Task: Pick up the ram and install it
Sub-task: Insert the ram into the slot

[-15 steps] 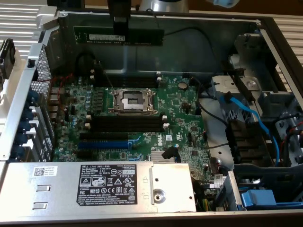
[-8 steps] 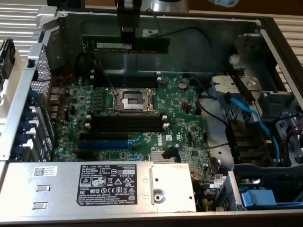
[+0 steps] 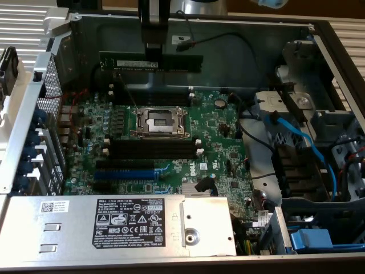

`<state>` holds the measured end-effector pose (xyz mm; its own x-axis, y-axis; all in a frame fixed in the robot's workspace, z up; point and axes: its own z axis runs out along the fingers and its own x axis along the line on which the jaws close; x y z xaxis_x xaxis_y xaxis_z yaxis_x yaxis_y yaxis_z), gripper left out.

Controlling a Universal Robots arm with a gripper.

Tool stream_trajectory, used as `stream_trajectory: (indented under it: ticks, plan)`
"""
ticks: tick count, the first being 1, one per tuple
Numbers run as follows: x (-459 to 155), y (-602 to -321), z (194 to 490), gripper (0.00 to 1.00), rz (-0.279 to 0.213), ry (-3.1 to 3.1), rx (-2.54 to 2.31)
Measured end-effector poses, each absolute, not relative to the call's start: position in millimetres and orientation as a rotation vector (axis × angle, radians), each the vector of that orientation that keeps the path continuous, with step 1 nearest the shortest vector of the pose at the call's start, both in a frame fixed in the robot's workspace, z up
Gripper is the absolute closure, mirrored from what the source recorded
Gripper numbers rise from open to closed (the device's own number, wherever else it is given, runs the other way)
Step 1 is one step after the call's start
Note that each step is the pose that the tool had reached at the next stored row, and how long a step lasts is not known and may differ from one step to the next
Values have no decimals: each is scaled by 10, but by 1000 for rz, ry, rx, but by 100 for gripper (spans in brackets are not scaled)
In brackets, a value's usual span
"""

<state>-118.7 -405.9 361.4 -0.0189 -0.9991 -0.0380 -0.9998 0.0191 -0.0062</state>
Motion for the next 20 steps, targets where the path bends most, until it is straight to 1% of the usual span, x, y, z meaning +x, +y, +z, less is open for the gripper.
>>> stream_trajectory:
  ticks: [20]
  plan:
    - [-1160,-4140,3250,88,34,2219,-2178]
